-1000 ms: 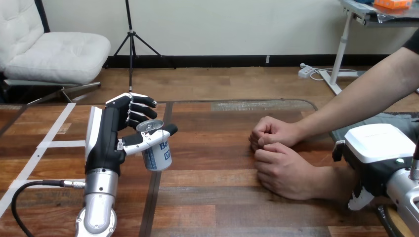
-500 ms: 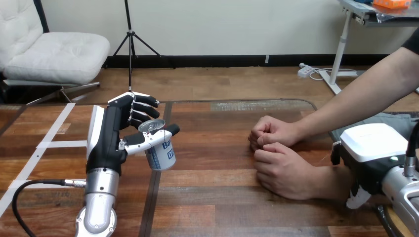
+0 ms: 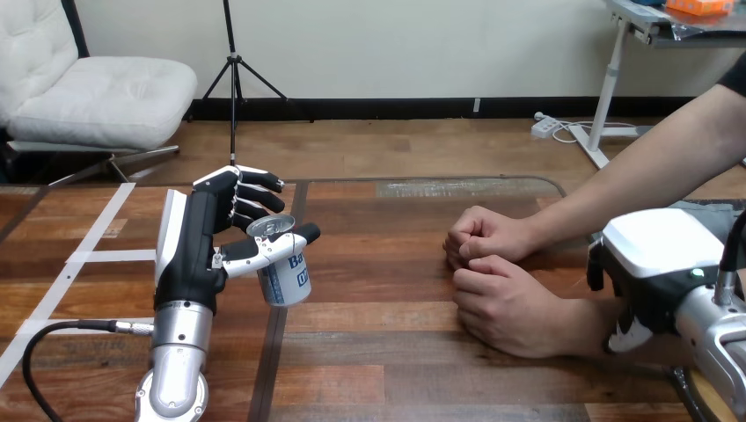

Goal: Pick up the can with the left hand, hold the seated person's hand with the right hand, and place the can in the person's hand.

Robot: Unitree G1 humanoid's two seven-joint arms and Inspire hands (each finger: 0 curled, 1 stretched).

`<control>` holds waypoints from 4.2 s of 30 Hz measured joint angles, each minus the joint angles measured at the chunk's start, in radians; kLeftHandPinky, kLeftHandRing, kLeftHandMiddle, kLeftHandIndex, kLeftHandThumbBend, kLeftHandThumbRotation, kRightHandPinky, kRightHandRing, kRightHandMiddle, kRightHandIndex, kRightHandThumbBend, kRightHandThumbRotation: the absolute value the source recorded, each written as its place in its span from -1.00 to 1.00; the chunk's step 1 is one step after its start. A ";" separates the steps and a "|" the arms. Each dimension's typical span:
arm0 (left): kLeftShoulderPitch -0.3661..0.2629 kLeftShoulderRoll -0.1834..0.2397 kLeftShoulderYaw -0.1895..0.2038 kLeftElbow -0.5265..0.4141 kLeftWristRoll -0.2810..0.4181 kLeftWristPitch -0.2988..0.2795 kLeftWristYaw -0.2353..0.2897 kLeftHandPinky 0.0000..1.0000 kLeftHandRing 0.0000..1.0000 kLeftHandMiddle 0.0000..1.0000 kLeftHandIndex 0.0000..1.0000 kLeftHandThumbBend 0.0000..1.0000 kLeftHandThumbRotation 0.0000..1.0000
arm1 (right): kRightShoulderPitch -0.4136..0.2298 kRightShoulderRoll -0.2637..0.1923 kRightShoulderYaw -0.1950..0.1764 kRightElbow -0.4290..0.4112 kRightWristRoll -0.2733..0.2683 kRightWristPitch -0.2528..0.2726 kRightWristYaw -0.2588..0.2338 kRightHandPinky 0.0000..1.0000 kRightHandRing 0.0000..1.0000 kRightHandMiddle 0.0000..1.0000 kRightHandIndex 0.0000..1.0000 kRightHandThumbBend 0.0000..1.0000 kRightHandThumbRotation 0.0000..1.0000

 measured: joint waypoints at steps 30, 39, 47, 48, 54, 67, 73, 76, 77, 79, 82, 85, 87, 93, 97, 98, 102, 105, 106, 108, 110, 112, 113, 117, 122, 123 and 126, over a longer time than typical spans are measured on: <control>0.007 -0.001 0.001 -0.001 -0.002 0.006 -0.008 -0.29 -0.19 -0.02 0.05 0.53 -0.99 | -0.067 -0.010 0.064 0.105 0.041 -0.031 -0.062 0.15 0.24 0.34 0.33 0.50 -1.00; 0.007 -0.001 0.002 -0.001 -0.002 0.006 -0.008 -0.29 -0.19 -0.01 0.05 0.54 -0.98 | -0.068 -0.010 0.093 0.124 0.054 -0.031 -0.028 0.36 0.42 0.48 0.45 0.37 -1.00; 0.008 -0.001 0.002 -0.001 -0.001 0.006 -0.008 -0.29 -0.19 -0.02 0.05 0.54 -0.97 | -0.068 -0.010 0.115 0.132 0.064 -0.020 -0.001 0.44 0.52 0.57 0.52 0.32 -1.00; 0.008 -0.001 0.002 -0.001 -0.002 0.006 -0.008 -0.29 -0.19 -0.02 0.05 0.54 -0.97 | -0.068 -0.010 0.116 0.132 0.064 -0.018 0.003 0.46 0.53 0.58 0.53 0.34 -1.00; 0.008 -0.001 0.002 -0.002 -0.001 0.006 -0.007 -0.28 -0.18 -0.02 0.04 0.53 -0.98 | -0.068 -0.010 0.120 0.133 0.064 -0.002 0.027 0.51 0.59 0.63 0.58 0.49 -1.00; 0.008 -0.001 0.002 -0.002 0.000 0.006 -0.004 -0.26 -0.18 -0.02 0.05 0.54 -0.98 | -0.068 -0.010 0.128 0.132 0.068 0.003 0.044 0.62 0.70 0.72 0.66 0.72 -0.98; 0.008 -0.001 0.002 -0.002 0.000 0.006 -0.004 -0.26 -0.18 -0.02 0.04 0.54 -0.98 | -0.068 -0.010 0.136 0.132 0.068 0.005 0.047 0.62 0.71 0.73 0.67 0.61 -1.00; 0.008 -0.001 0.002 -0.002 0.000 0.006 -0.004 -0.27 -0.18 -0.02 0.04 0.53 -0.98 | -0.068 -0.010 0.137 0.132 0.068 0.005 0.046 0.57 0.66 0.69 0.64 0.53 -1.00; 0.008 -0.001 0.002 -0.002 0.000 0.006 -0.004 -0.27 -0.18 -0.02 0.04 0.53 -0.98 | -0.068 -0.010 0.137 0.132 0.068 0.005 0.044 0.54 0.63 0.67 0.63 0.48 -1.00; 0.008 -0.001 0.002 -0.002 0.000 0.006 -0.004 -0.27 -0.18 -0.02 0.04 0.53 -0.98 | -0.068 -0.010 0.138 0.133 0.068 0.005 0.040 0.49 0.59 0.64 0.60 0.40 -1.00; 0.008 -0.001 0.002 -0.002 0.000 0.006 -0.004 -0.27 -0.18 -0.02 0.05 0.53 -0.98 | -0.068 -0.010 0.141 0.136 0.068 0.004 0.025 0.35 0.45 0.54 0.54 0.31 -1.00; 0.008 -0.001 0.002 -0.002 0.000 0.006 -0.004 -0.27 -0.18 -0.02 0.05 0.53 -0.98 | -0.068 -0.010 0.146 0.141 0.068 0.001 0.002 0.16 0.30 0.41 0.45 0.27 -1.00; 0.008 -0.001 0.002 -0.002 0.000 0.006 -0.004 -0.27 -0.18 -0.02 0.05 0.53 -0.98 | -0.068 -0.010 0.148 0.144 0.068 0.001 -0.015 0.03 0.19 0.31 0.37 0.24 -1.00; 0.008 -0.001 0.002 -0.002 0.000 0.006 -0.004 -0.26 -0.17 -0.01 0.05 0.53 -0.99 | -0.068 -0.008 0.149 0.155 0.068 0.003 -0.059 -0.22 -0.01 0.13 0.21 0.36 -1.00; 0.008 -0.001 0.002 -0.002 0.000 0.006 -0.004 -0.26 -0.17 -0.01 0.05 0.53 -0.99 | -0.068 -0.008 0.150 0.161 0.068 0.012 -0.070 -0.31 -0.09 0.06 0.18 0.39 -1.00; 0.008 -0.001 0.002 -0.002 0.000 0.006 -0.004 -0.26 -0.17 -0.01 0.05 0.53 -0.99 | -0.068 -0.007 0.150 0.162 0.068 0.015 -0.074 -0.38 -0.17 -0.01 0.16 0.38 -1.00; 0.008 -0.001 0.002 -0.002 0.000 0.006 -0.004 -0.27 -0.18 -0.02 0.05 0.53 -0.98 | -0.068 -0.006 0.150 0.171 0.069 0.018 -0.097 -0.49 -0.28 -0.11 0.13 0.39 -1.00; 0.008 0.000 0.002 -0.002 0.000 0.006 -0.004 -0.27 -0.18 -0.02 0.05 0.53 -0.98 | -0.068 -0.006 0.150 0.179 0.074 0.017 -0.116 -0.55 -0.36 -0.17 0.11 0.40 -1.00; 0.009 0.000 0.002 -0.002 0.000 0.006 -0.004 -0.27 -0.18 -0.02 0.05 0.53 -0.98 | -0.068 -0.006 0.150 0.180 0.077 0.017 -0.120 -0.56 -0.37 -0.19 0.11 0.41 -1.00; 0.009 0.001 0.002 -0.002 0.000 0.006 -0.004 -0.27 -0.18 -0.02 0.04 0.53 -0.99 | -0.068 -0.006 0.150 0.183 0.082 0.016 -0.128 -0.60 -0.43 -0.24 0.10 0.42 -1.00; 0.009 0.001 0.002 -0.002 0.000 0.006 -0.004 -0.27 -0.18 -0.02 0.04 0.53 -0.99 | -0.068 -0.006 0.150 0.185 0.087 0.016 -0.133 -0.62 -0.45 -0.26 0.09 0.42 -1.00; 0.009 0.001 0.002 -0.002 0.000 0.006 -0.004 -0.27 -0.18 -0.02 0.04 0.53 -0.99 | -0.068 -0.006 0.150 0.186 0.088 0.016 -0.135 -0.64 -0.48 -0.29 0.09 0.42 -1.00; 0.010 0.001 0.002 -0.002 0.000 0.006 -0.004 -0.27 -0.18 -0.02 0.04 0.53 -0.99 | -0.068 -0.006 0.150 0.186 0.090 0.016 -0.135 -0.65 -0.48 -0.29 0.08 0.43 -1.00; 0.010 0.001 0.002 -0.002 0.000 0.006 -0.004 -0.27 -0.18 -0.02 0.04 0.53 -0.99 | -0.068 -0.006 0.150 0.186 0.099 0.016 -0.137 -0.66 -0.48 -0.28 0.06 0.47 -1.00; 0.010 0.001 0.002 -0.002 0.000 0.006 -0.004 -0.27 -0.18 -0.02 0.04 0.53 -1.00 | -0.068 -0.006 0.150 0.186 0.108 0.016 -0.138 -0.64 -0.46 -0.26 0.04 0.46 -1.00; 0.010 0.001 0.002 -0.002 0.000 0.006 -0.004 -0.27 -0.18 -0.02 0.04 0.53 -1.00 | -0.068 -0.007 0.150 0.186 0.108 0.017 -0.138 -0.64 -0.45 -0.26 0.04 0.46 -1.00; 0.010 0.001 0.002 -0.002 0.000 0.006 -0.004 -0.27 -0.18 -0.02 0.04 0.53 -1.00 | -0.068 -0.007 0.150 0.186 0.108 0.018 -0.138 -0.64 -0.45 -0.25 0.04 0.45 -1.00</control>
